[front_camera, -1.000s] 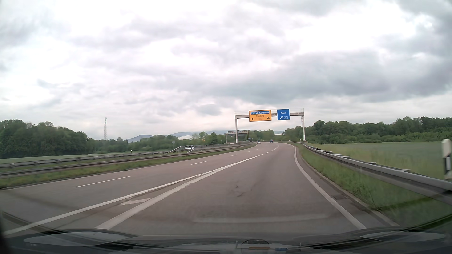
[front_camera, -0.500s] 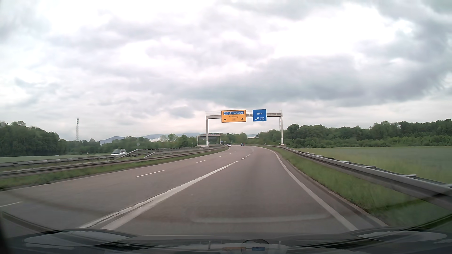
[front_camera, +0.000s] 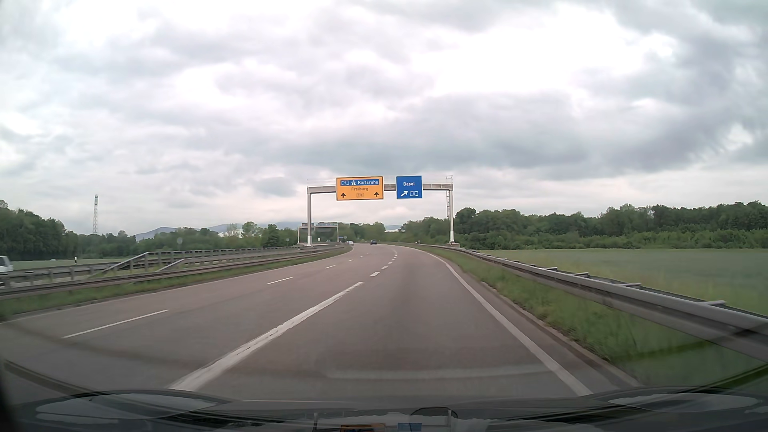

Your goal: Follow the waypoints while adhering to traffic rules and regulations

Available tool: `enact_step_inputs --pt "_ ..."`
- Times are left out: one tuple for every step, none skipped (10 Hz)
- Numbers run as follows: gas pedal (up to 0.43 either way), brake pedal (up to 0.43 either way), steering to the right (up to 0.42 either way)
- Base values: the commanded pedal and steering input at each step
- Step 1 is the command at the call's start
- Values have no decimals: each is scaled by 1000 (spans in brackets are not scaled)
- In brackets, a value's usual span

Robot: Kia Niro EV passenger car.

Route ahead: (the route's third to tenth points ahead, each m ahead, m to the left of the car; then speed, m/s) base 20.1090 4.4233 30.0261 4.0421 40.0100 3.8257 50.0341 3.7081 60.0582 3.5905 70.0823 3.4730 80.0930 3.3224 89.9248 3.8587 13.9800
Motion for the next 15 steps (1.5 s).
enact_step_inputs --pt "189 0 28" --pt "189 0 24" --pt "197 0 21" --pt "197 0 18" --pt "209 0 13" --pt "209 0 10" --pt "209 0 6" --pt "220 0 3" --pt "220 0 2" --pt "228 0 2" --pt "240 0 0" --pt "240 0 0" --pt "240 0 0" --pt "248 0 -2" --pt "248 0 -4"
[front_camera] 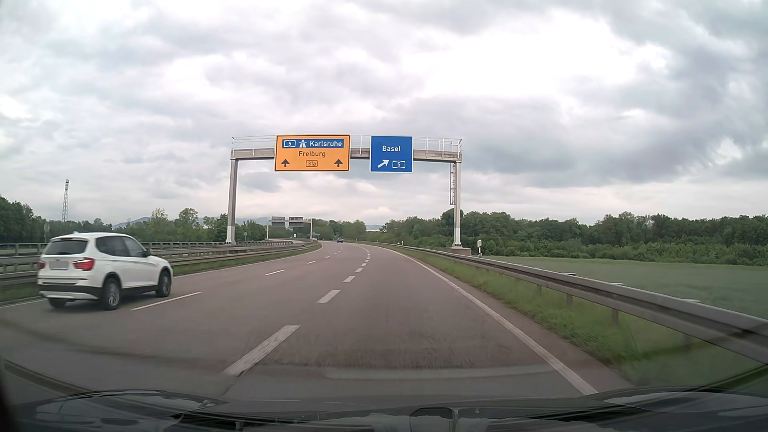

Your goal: Follow the waypoints while adhering to traffic rules and regulations

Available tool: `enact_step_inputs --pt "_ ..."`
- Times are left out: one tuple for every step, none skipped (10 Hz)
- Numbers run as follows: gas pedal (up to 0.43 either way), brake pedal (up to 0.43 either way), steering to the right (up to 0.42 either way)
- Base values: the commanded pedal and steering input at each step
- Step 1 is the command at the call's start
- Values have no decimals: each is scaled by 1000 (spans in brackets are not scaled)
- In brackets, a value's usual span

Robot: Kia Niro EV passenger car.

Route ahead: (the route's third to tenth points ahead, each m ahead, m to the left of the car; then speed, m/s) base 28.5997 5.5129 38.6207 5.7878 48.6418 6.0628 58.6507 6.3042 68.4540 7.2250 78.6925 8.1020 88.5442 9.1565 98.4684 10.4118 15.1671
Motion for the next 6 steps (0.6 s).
enact_step_inputs --pt "248 0 -8" --pt "248 0 -8" --pt "248 0 -7" --pt "248 0 -4" --pt "248 0 -2" --pt "248 0 -2"
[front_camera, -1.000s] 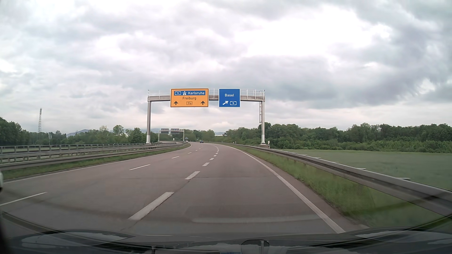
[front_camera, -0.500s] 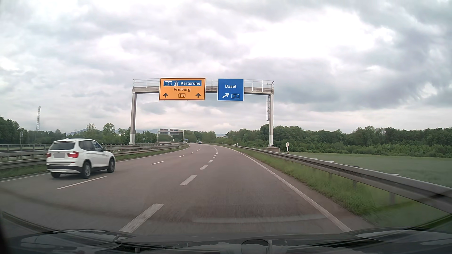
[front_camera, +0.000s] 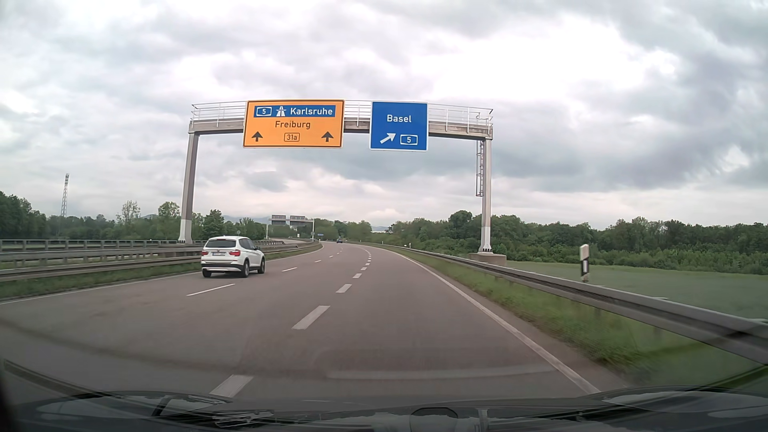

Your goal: Follow the waypoints while adhering to traffic rules and regulations

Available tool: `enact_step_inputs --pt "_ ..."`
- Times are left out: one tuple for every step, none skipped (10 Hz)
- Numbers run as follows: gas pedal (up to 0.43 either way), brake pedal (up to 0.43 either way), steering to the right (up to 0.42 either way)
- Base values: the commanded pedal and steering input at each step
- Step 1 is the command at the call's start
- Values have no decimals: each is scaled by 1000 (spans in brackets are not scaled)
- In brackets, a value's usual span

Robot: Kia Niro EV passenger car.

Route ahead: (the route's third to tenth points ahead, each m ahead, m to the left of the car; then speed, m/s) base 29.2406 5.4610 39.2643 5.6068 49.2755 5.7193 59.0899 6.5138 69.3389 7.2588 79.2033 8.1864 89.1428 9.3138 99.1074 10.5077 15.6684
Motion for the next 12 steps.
enact_step_inputs --pt "248 0 -2" --pt "248 0 -3" --pt "248 0 -6" --pt "260 0 -5" --pt "268 0 -6" --pt "268 0 -6" --pt "268 0 -6" --pt "268 0 -6" --pt "268 0 -6" --pt "268 0 -6" --pt "268 0 -6" --pt "268 0 -6"
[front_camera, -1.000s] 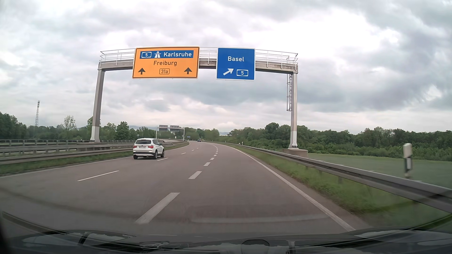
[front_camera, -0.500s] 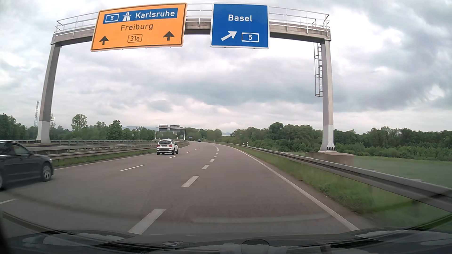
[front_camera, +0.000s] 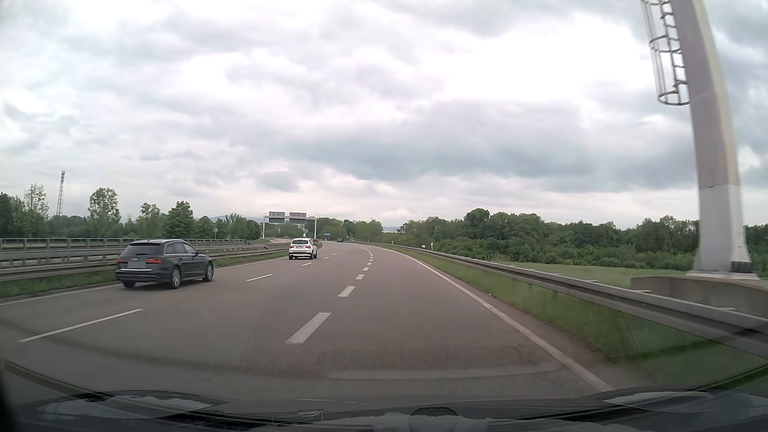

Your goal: Follow the waypoints while adhering to traffic rules and regulations

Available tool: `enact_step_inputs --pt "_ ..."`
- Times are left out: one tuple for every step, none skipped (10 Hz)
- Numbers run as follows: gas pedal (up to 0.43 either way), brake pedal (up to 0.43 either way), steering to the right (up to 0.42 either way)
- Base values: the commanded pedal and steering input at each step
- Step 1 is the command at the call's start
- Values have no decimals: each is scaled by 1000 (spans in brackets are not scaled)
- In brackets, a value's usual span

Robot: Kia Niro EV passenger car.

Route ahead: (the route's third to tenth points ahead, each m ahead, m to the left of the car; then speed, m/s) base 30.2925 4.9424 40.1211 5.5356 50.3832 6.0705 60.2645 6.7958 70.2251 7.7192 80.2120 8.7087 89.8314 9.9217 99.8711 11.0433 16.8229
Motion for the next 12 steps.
enact_step_inputs --pt "268 0 -6" --pt "268 0 -6" --pt "268 0 -8" --pt "268 0 -8" --pt "268 0 -9" --pt "268 0 -9" --pt "268 0 -9" --pt "268 0 -9" --pt "268 0 -9" --pt "268 0 -9" --pt "268 0 -9" --pt "268 0 -9"
